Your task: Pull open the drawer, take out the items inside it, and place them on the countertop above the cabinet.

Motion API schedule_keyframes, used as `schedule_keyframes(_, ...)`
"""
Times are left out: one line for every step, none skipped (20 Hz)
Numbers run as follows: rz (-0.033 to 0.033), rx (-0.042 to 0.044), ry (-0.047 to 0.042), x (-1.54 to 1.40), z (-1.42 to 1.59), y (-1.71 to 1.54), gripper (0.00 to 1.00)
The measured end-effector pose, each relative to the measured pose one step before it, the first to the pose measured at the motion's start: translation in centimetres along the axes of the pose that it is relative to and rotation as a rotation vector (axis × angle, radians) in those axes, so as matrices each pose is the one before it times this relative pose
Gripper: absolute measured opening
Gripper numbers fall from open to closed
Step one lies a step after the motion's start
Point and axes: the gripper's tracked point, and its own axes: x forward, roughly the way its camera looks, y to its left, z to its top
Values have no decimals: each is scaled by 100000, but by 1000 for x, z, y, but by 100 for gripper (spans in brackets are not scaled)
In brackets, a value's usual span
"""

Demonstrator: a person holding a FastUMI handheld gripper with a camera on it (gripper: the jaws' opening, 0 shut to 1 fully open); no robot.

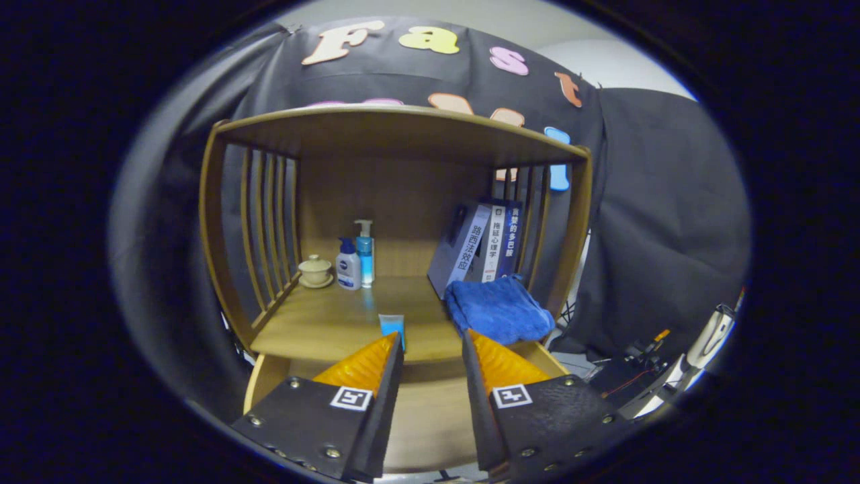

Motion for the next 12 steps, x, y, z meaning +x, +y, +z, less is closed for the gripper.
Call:
schedule_keyframes(677, 66, -928, -985, -1004, -171, 51)
schedule_keyframes(2005, 77, -1261, -992, -762, 192, 51)
schedule_keyframes(786, -142, -1424, -926, -909, 12, 51)
schedule_keyframes(718, 399, -1438, -792, -1278, -232, 51)
schedule_keyframes(2061, 340, -706, -828, -969, 350, 51)
schedule_keyframes(1644, -876, -438, -808, -896, 242, 51)
schedule_keyframes(557, -1017, -716, -697, -135, -169, 51)
schedule_keyframes(972, 85, -559, -581, -556, 47, 51)
schedule_keyframes(1729, 773, -384, -529, -673, 451, 51)
schedule_keyframes(1051, 892, -811, -457, -421, 240, 51)
schedule_keyframes(798, 858, -348, -501, -570, -87, 51)
schedule_keyframes(367, 881, 47, -524, -717, -29, 51)
